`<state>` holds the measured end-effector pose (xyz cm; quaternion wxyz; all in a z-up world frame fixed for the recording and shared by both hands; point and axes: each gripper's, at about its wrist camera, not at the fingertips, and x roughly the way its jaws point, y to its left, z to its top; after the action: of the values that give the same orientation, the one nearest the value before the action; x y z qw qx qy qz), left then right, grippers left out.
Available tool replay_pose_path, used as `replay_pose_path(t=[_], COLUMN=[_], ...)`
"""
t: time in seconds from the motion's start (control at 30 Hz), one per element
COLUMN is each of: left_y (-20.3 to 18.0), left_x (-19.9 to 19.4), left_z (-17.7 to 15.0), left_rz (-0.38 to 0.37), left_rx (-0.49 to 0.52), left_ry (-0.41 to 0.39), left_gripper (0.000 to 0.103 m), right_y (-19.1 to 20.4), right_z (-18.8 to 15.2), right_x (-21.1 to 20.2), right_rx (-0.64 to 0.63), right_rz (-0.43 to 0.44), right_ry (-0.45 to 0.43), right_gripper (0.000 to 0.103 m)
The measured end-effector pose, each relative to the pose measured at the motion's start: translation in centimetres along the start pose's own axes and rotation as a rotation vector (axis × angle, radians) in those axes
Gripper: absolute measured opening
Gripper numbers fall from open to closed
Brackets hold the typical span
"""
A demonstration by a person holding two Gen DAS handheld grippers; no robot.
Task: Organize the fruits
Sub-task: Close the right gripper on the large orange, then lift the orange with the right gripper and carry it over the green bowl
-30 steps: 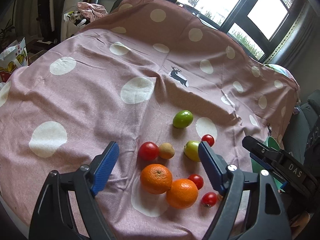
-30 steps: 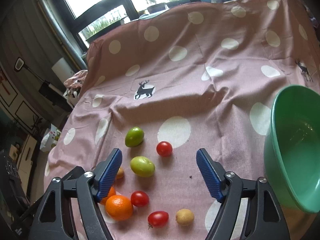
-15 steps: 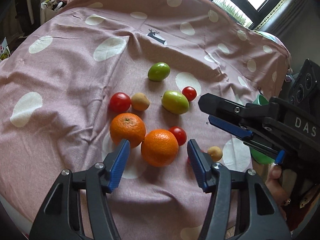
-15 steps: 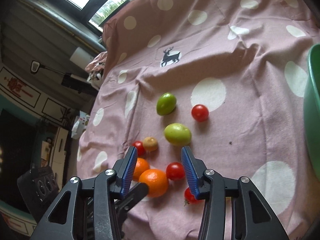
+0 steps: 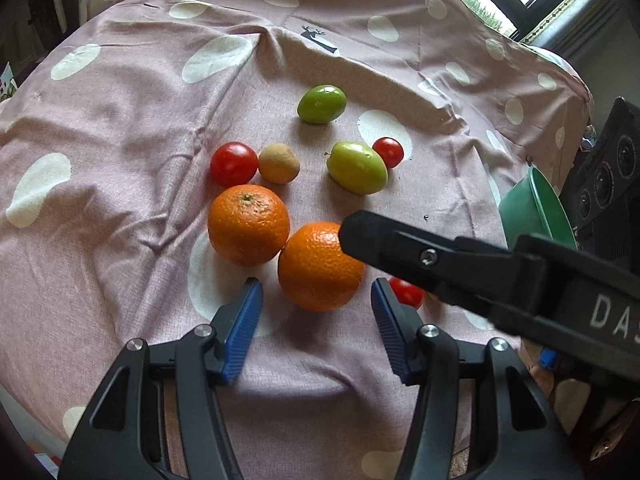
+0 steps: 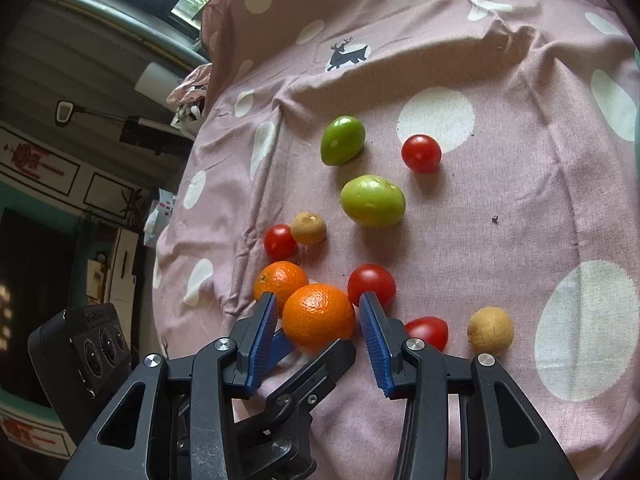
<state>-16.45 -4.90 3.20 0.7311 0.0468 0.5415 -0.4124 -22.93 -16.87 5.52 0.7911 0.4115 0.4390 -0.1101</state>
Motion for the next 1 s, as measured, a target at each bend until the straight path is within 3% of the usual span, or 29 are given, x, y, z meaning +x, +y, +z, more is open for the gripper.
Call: replay_pose_path(t=[0.33,0.63,1.0], left_y=[-0.5,-0.7,-0.8], left_x=[0.6,1.0,0.6], left_z=[-0.1,0.0,0.0], left_rz=[0.04,0.046,0.007], left_rx=[0.022,0.027,0.01], left_ry=[-0.005,-0.016,-0.032], left_gripper=[0.054,0.042,0.042], right_y=[-0.2,-0.9,-0.2], right_z=[-0.1,-0.1,-0.2], right_x=[1.8,2.3,1.6], right_rx=[0.021,0.047,0.014], right_rz=[0.004,0.037,0.004], right_ry=[0.064,0.073,0.041], right_gripper=[0.045,0.046,0.046])
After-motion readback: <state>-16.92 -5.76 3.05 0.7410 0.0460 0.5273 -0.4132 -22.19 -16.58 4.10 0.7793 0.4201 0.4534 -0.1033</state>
